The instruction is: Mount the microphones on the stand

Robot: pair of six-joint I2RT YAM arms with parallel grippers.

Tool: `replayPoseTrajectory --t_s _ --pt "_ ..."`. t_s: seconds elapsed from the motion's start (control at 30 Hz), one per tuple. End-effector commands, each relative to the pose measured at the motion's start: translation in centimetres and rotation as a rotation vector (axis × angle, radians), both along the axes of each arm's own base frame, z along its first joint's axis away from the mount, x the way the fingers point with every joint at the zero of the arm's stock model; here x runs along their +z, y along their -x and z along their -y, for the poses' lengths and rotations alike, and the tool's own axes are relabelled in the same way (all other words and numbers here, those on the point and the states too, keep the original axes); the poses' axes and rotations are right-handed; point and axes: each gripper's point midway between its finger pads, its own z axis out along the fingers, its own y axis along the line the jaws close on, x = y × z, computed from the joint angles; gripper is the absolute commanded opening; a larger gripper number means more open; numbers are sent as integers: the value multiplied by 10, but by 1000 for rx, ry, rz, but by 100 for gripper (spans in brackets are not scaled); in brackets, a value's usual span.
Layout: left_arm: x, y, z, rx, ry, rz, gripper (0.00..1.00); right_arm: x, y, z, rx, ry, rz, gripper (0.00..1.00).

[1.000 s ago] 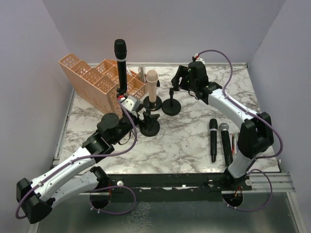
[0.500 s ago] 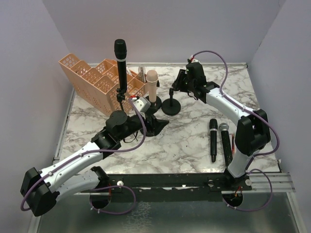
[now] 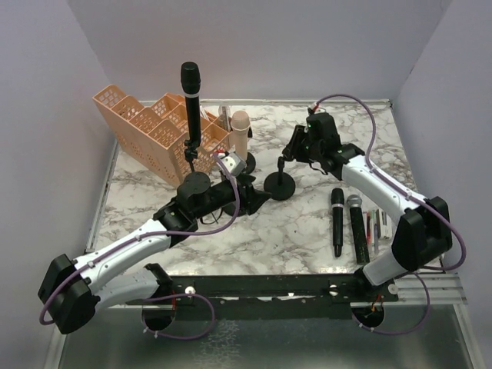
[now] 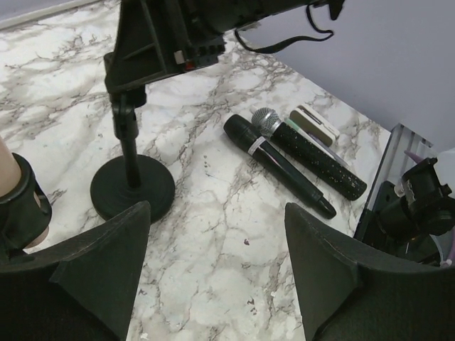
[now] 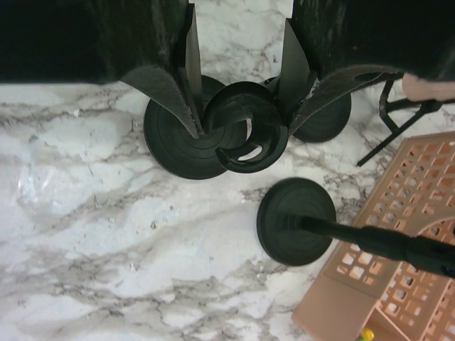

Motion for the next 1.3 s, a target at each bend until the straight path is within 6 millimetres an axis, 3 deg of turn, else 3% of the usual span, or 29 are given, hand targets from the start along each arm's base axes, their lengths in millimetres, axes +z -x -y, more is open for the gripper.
replayPoseTrajectory --t_s 0.0,0.2,0.37,0.47,0.6,0.73,0.87,1.03,1.17,1.27 --pt "15 3 10 -33 44 0 75 20 28 2 2 -92 -12 25" --pt "10 2 18 -30 40 -19 75 18 70 7 -54 -239 -94 26" --pt "4 2 27 -36 23 -30 75 7 85 16 -113 -270 -128 36" --pt "-3 -1 30 -18 12 -46 75 5 87 19 -119 -258 -134 51" --pt "-6 -4 31 0 5 -53 75 30 80 24 -107 -233 -42 66" --pt "-5 -4 31 5 5 -50 76 57 71 41 -140 -173 75 71" --pt "-3 -5 31 9 6 -41 76 64 70 67 -221 -72 125 72" --pt "3 -9 30 34 11 -33 76 47 75 107 -356 94 106 72" --pt "14 -17 28 76 13 -40 76 14 88 138 -488 216 26 71" --pt "33 -15 33 49 -8 -30 76 -19 102 151 -532 273 -37 71"
